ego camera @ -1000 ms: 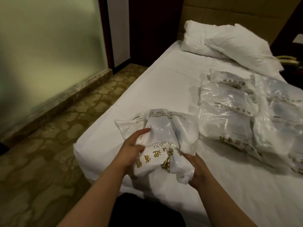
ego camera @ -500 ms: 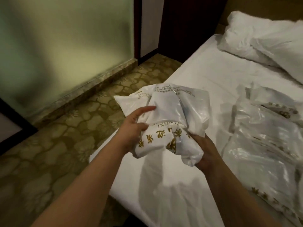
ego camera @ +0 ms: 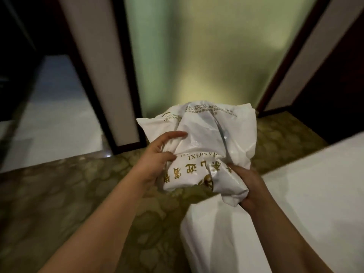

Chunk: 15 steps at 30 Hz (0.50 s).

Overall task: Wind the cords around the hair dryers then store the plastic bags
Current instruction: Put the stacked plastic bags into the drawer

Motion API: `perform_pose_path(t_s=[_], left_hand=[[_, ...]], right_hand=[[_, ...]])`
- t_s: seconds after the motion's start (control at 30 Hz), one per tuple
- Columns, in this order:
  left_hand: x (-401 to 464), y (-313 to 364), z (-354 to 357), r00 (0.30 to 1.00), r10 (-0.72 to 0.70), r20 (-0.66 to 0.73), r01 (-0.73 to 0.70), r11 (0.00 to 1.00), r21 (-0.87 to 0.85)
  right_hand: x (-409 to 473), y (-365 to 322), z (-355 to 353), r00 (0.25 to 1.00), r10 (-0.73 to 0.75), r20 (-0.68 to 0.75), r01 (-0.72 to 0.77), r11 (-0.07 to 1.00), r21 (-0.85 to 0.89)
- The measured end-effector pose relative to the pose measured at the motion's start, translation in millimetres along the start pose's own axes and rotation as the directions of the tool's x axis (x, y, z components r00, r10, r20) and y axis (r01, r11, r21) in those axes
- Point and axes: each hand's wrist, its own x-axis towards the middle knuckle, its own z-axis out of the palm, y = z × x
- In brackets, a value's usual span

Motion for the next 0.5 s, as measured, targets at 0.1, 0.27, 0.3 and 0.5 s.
perform_pose_path(t_s=[0.1, 0.27, 0.3, 0.5], left_hand=[[-12.8, 40.5, -84.9, 0.990, 0.026, -0.142, -0.031, 0.999, -0.032], [-32.8, 98.3, -218.1, 0.934, 0.114, -0.339, -0.111, 0.993, 0.027], [-37.1, 107.2, -239.5, 0.925, 0.132, -0.357, -0.125, 0.991, 0.042], [-69.8, 145.7, -357.2, 0.811, 0.234, -0.536, -0.193, 0.972, 0.132]], right_hand=[[15.0, 8.4, 92.4, 0.996, 0.036, 0.087, -0.031, 0.998, -0.060], [47.4, 33.7, 248.4, 0.951, 0.080, 0.299, -0.066, 0.996, -0.057], [51.2, 37.2, 273.7, 0.939, 0.106, 0.329, -0.094, 0.994, -0.051], [73.6, 63.4, 416.5, 0.833, 0.188, 0.521, -0.126, 0.980, -0.154]])
